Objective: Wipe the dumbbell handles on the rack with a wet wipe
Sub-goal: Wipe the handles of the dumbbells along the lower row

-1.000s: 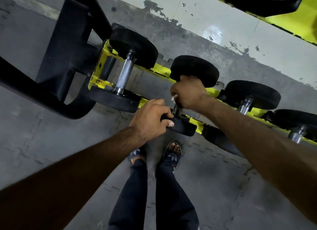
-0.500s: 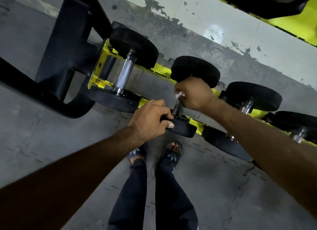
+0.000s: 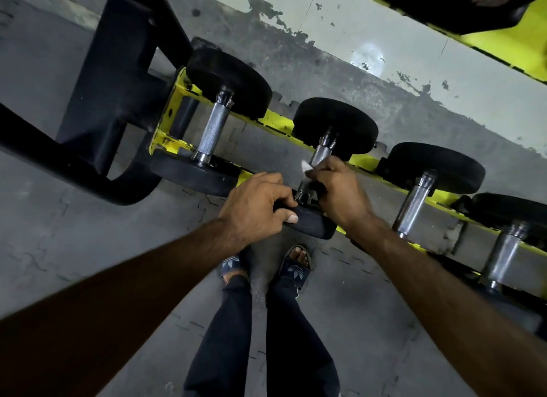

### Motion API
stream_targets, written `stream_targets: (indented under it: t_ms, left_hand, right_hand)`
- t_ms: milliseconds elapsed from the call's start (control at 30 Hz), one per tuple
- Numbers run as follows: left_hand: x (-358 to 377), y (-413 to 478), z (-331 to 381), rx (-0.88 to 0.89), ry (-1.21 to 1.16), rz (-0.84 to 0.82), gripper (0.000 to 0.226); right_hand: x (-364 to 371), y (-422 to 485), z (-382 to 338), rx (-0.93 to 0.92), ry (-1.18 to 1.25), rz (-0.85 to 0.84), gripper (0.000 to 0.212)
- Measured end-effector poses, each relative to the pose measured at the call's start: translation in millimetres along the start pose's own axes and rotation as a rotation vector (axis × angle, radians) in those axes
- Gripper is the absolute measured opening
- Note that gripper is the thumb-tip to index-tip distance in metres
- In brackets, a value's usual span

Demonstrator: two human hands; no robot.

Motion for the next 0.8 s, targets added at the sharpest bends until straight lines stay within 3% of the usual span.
stream_targets:
  t_ms: [33, 100, 167, 333, 533, 700, 733, 800]
  left_hand:
    - [-0.2, -0.2, 0.0, 0.0, 0.001, 0.001, 0.02]
    - [0.1, -0.8, 0.7, 0.003, 0.001, 0.001, 0.019]
    - [0.4, -1.2, 0.8, 0.004, -0.001, 0.001, 0.019]
    - [0.7, -0.7, 1.5, 0.012, 0.0, -0.001, 0.019]
    - [2.0, -1.5, 0.6, 0.009, -0.008, 0.008, 0.018]
    - [2.3, -1.1, 1.1, 0.004, -0.007, -0.004, 0.018]
    - [2.1, -1.3, 1.0, 0.001, -0.008, -0.006, 0.017]
    - [1.7, -2.5, 1.1, -0.001, -0.013, -0.003, 0.018]
  right_hand:
    - [-5.6, 3.3, 2.7, -0.033, -0.066, 0.075, 0.005]
    - [-16.4, 15.7, 10.6, 0.048, -0.115, 0.201, 0.011]
    - [-19.4, 24.7, 5.5, 0.083, -0.249, 0.205, 0.018]
    - [1.1, 19.2, -34.7, -0.192, -0.528, -0.134, 0.026]
    - [-14.1, 48.0, -51.1, -0.067, -0.746, -0.142, 0.021]
    - [-8.9, 28.2, -44.9, -0.339, -0.555, -0.267, 0.02]
    - [-9.3, 24.2, -36.4, -0.301, -0.438, -0.183, 0.019]
    - [-16.2, 17.3, -15.1, 0.061, -0.019, 0.082, 0.017]
Point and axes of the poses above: each hand's wrist, its own y-axis towards the middle knuckle, its own x-axis out of the palm, z = x × y, the point moved 4 cm from there along y, towards the middle knuckle, and after that the axes turned 4 degrees about z, right-handed, at the moved point
